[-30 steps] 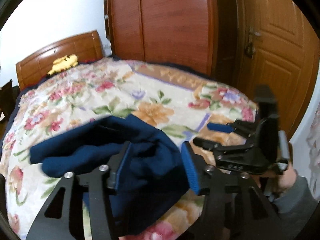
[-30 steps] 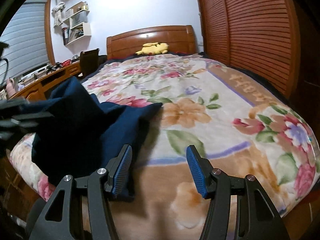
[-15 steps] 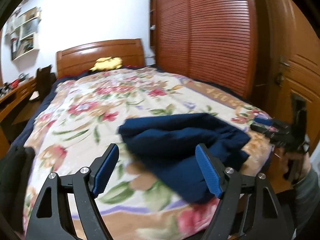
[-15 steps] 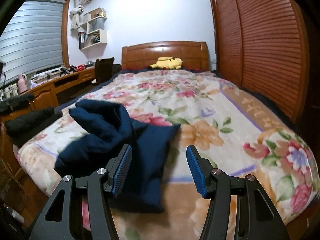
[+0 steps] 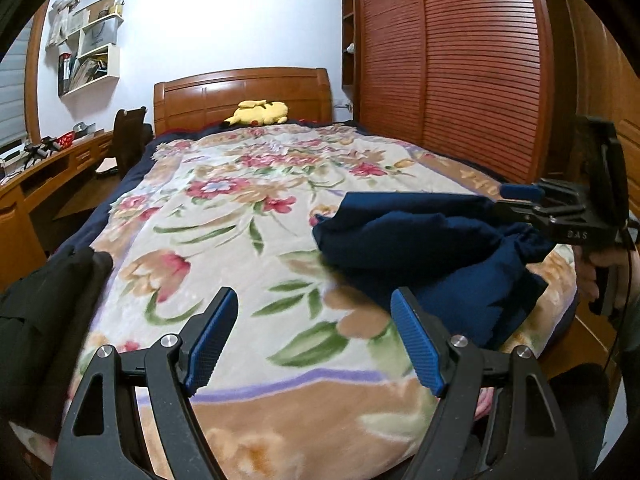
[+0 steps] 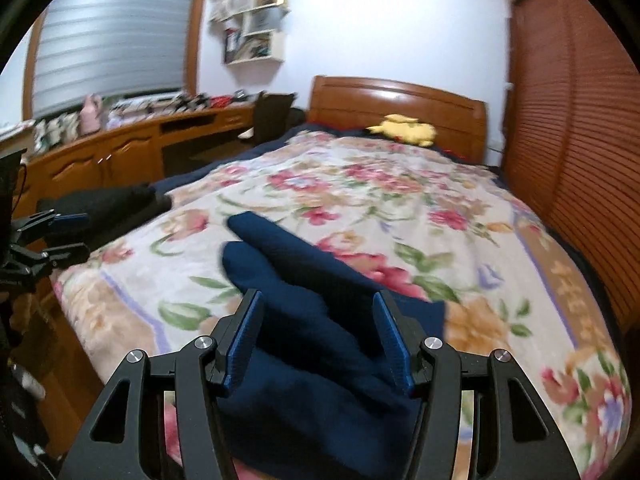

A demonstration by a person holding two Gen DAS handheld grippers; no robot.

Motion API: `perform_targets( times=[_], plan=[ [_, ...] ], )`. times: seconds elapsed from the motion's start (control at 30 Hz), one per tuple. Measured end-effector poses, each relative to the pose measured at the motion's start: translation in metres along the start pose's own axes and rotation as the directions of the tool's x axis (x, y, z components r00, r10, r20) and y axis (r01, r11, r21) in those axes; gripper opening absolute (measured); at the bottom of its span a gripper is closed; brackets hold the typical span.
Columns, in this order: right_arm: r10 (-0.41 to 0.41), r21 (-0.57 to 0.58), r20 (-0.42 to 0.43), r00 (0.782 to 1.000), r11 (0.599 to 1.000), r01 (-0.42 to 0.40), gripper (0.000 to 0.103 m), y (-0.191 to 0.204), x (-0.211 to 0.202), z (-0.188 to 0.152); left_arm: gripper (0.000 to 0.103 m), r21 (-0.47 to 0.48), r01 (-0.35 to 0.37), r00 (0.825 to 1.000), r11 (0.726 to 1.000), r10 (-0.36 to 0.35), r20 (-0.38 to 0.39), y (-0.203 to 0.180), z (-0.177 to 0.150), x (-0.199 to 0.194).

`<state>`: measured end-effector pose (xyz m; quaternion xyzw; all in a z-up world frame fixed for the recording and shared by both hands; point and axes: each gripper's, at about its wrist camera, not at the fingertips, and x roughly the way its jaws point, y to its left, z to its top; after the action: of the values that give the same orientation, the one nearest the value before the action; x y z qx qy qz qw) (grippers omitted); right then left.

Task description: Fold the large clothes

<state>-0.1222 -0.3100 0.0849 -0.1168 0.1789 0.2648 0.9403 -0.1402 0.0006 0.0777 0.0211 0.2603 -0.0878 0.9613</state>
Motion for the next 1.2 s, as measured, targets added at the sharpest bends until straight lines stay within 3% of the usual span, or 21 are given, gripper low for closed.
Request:
perform_targets(
  times=[0.1,0.4,0.43,0.5,0.63,0.73,0.87,0.97,1.03,1.1,1.17,1.2],
  plan=[
    [0.053,-0.049,-0.040,0.998,0.997,-0.055,0.071,0.014,0.024,0.009,0.080,0.004,-0.003,1.000,1.000,0.003,-0.005,0.007,-0.005,0.000],
    [0.010,-0.112,-0.213,0.977,0.993,-0.034,0.071,0.018,0.096,0.027,0.080,-0.019,0.029,1.000,0.999,-0.029,-0.008,0.023,-0.019,0.008],
    [0.001,-0.123,-0.227,0.974,0.992,-0.030,0.068,0.018,0.103,0.029,0.080,-0.023,0.036,0.999,0.999,-0.036,-0.007,0.024,-0.020,0.010],
    [-0.016,-0.152,-0.236,0.972,0.988,-0.021,0.019,0.014,0.114,0.035,0.080,-0.032,0.049,0.999,0.998,-0.049,-0.008,0.027,-0.022,0.013],
    [-0.106,-0.142,-0.189,0.976,0.987,0.080,0.010,-0.010,0.110,0.063,0.080,-0.032,0.069,0.998,0.997,-0.069,-0.009,0.031,-0.021,0.022],
    [-0.202,-0.074,-0.177,0.963,0.979,0.192,0.008,-0.059,0.102,0.085,0.080,-0.035,0.093,0.996,0.995,-0.094,-0.007,0.031,-0.015,0.034],
    [-0.308,0.011,-0.272,0.912,0.946,0.323,0.008,-0.129,0.116,0.085,0.080,-0.018,0.128,0.992,0.992,-0.128,-0.003,0.021,-0.007,0.050],
    [-0.305,0.038,-0.390,0.869,0.937,0.346,0.009,-0.161,0.143,0.061,0.080,-0.006,0.152,0.988,0.988,-0.152,-0.003,0.012,-0.003,0.058],
    [-0.306,0.043,-0.405,0.862,0.935,0.352,0.011,-0.166,0.150,0.052,0.080,0.009,0.167,0.986,0.986,-0.167,-0.001,0.002,-0.001,0.063],
    [-0.334,0.034,-0.388,0.859,0.926,0.376,0.034,-0.166,0.146,0.050,0.080,0.019,0.178,0.984,0.984,-0.178,-0.001,-0.005,0.000,0.065],
    [-0.329,0.039,-0.361,0.873,0.930,0.366,0.051,-0.157,0.137,0.052,0.082,0.026,0.185,0.983,0.982,-0.185,-0.002,-0.012,0.001,0.066],
    [-0.324,0.039,-0.334,0.885,0.934,0.356,0.053,-0.149,0.129,0.053,0.087,0.025,0.188,0.982,0.982,-0.188,-0.002,-0.014,0.001,0.067]
  ],
)
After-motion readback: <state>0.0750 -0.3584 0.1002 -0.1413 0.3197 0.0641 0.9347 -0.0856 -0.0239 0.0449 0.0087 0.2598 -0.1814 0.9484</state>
